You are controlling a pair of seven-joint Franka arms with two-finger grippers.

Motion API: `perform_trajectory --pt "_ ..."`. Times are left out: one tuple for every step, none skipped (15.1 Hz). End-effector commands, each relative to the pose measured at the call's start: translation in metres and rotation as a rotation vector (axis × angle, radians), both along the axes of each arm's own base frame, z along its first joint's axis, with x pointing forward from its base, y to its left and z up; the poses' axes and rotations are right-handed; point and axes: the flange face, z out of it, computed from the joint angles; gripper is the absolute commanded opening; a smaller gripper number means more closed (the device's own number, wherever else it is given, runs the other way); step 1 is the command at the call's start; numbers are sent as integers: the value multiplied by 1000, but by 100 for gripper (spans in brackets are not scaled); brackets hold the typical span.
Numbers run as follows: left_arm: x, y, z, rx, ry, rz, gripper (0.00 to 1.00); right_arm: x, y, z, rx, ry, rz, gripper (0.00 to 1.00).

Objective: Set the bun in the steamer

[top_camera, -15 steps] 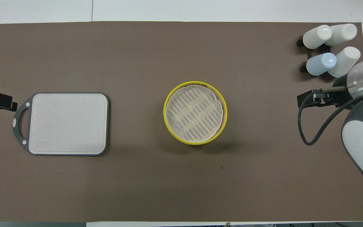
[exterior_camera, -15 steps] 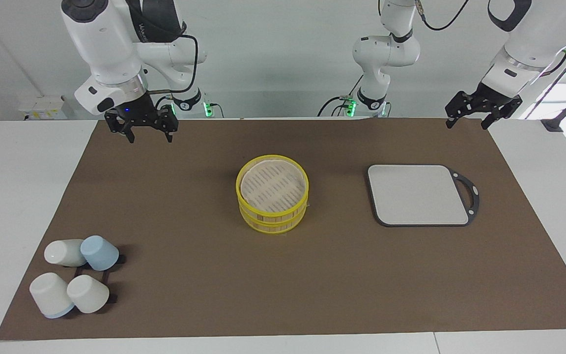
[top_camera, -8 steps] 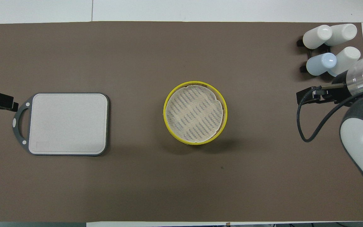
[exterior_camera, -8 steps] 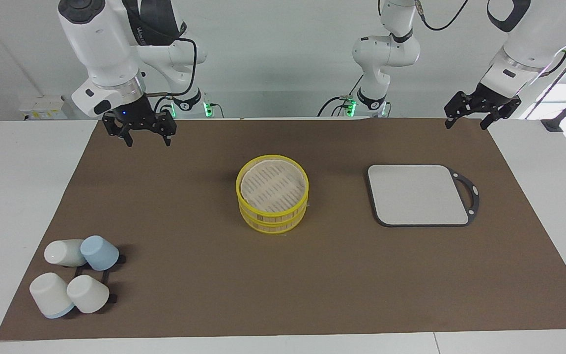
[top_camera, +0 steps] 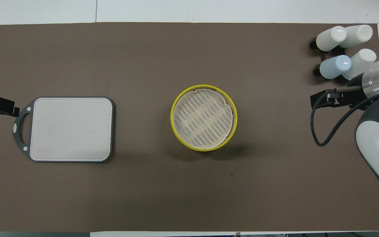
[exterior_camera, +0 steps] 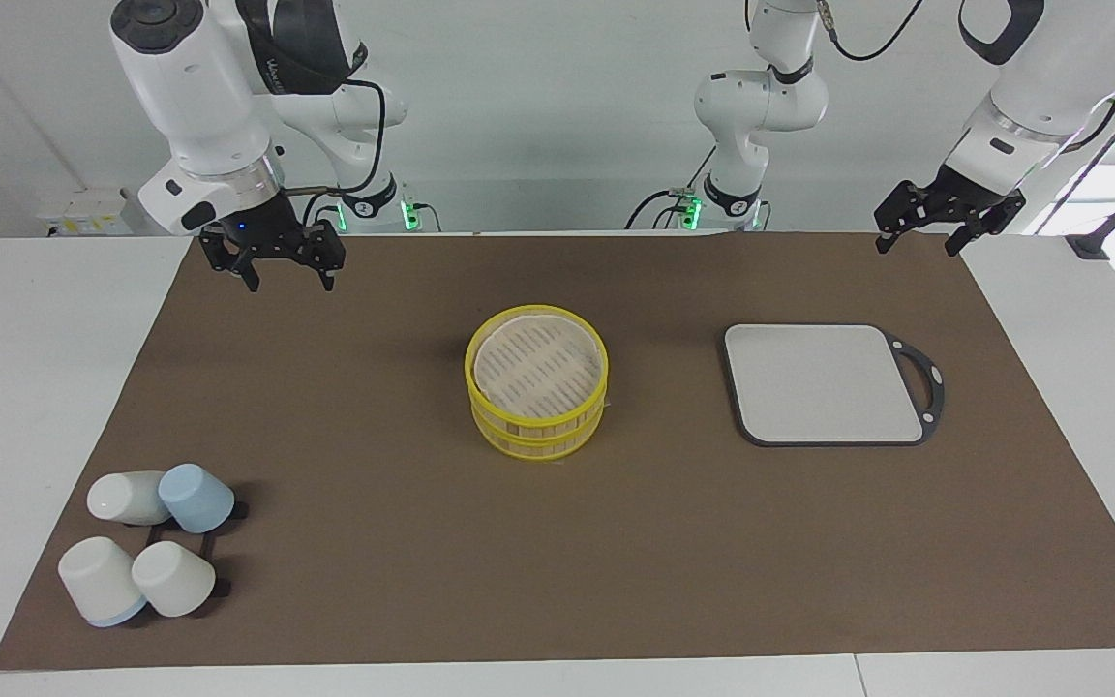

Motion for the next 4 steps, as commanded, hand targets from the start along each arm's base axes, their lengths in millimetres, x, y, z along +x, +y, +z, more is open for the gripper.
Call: perform_trajectory --pt "-4 1 0 -13 -12 -12 100 1 -3 -1 16 2 14 100" --pt "-4 1 1 -13 -15 -14 100 0 -3 0 16 0 14 100" --pt "-4 1 1 -13 -14 -14 100 0 -3 0 16 0 14 100" --pt "-4 1 0 -13 -12 -14 100 0 -3 0 16 0 14 100"
